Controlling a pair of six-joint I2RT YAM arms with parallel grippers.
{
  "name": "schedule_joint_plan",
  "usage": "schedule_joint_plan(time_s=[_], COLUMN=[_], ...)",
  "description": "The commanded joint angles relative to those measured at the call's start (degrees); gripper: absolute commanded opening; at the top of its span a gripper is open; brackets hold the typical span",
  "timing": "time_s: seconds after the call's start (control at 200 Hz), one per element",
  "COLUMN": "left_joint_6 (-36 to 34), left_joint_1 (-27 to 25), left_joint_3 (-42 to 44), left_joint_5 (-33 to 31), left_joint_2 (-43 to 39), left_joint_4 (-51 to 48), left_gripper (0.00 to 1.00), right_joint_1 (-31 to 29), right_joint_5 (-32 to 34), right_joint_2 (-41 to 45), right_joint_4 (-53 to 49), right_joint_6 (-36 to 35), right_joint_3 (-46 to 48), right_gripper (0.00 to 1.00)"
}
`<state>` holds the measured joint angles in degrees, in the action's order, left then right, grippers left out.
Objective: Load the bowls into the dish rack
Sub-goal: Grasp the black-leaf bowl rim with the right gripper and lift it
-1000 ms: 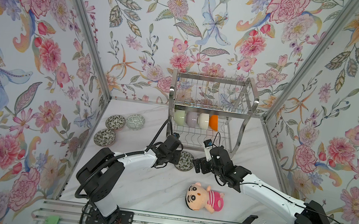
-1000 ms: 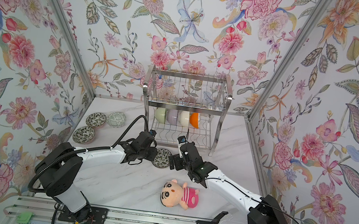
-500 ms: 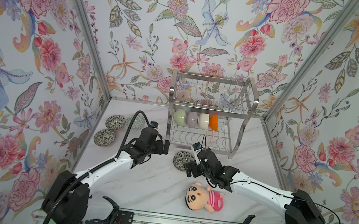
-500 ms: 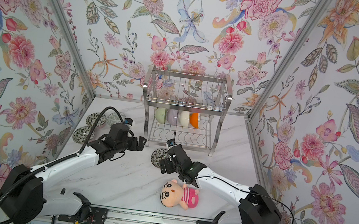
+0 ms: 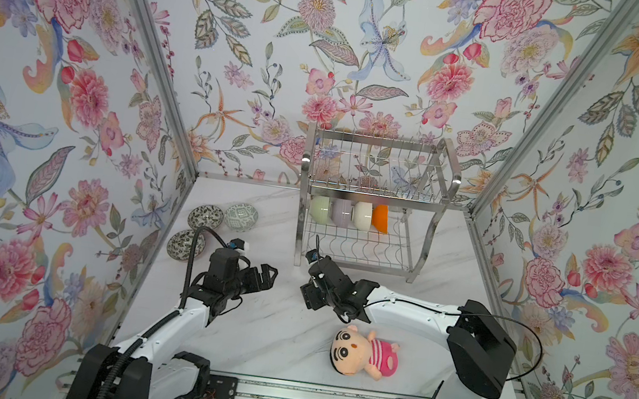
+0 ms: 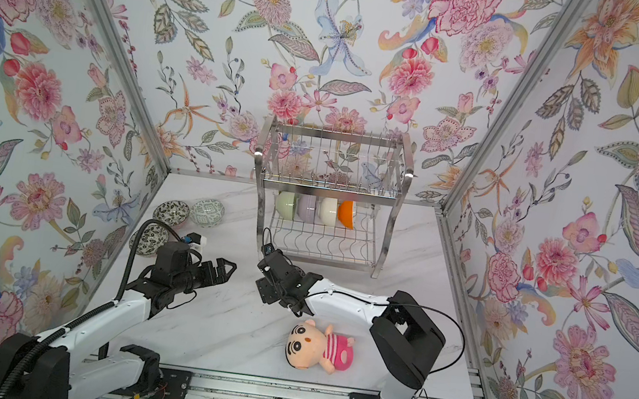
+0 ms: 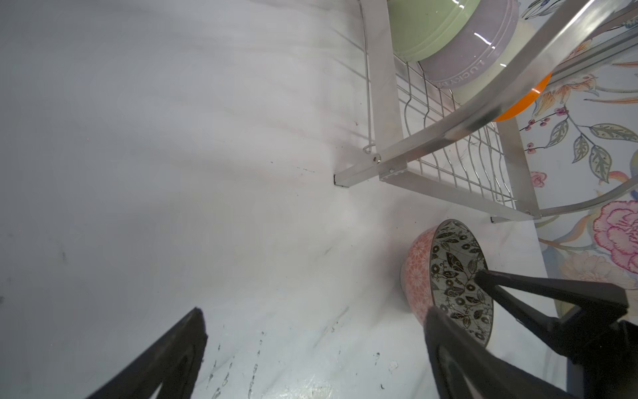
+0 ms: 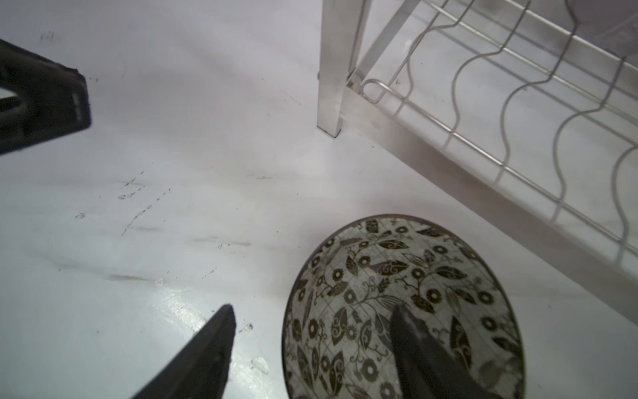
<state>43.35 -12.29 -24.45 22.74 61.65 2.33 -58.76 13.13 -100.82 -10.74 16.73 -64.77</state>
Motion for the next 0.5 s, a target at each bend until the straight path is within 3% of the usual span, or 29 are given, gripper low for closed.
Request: schedule_joint_plan(time_s=[0.0,0.1,0.215,0.495], left_joint_6=[2.8,1.1,0.0,3.3], left_joint_1=[0.7,0.9,0.9,0.9], left_joint_3=[1.5,0.9,0.1,1.8], left_joint_5=[3.6,3.2,3.8,6.6], left_joint_2=[-1.9,-2.0,-1.1,0.1], left_joint_4=[4.5,2.8,2.5,7.7], left_gripper=[0.99,0.99,0.99,0.99], right_joint_1=[-0.6,-0.7,-0.8,-0.6], right_joint_5=[1.3,1.2,0.7,-0.9], right_joint_2=[-3.2,-5.1,-6.1,-5.0], right_joint_4=[-4.7,-5.9,-6.1,-6.1], right_joint_6=[0.6,1.0,1.1,0.5], right_joint_3=[-2.7,-3.6,-3.6,-3.7], right_gripper=[0.57,0.44,0.38,0.06])
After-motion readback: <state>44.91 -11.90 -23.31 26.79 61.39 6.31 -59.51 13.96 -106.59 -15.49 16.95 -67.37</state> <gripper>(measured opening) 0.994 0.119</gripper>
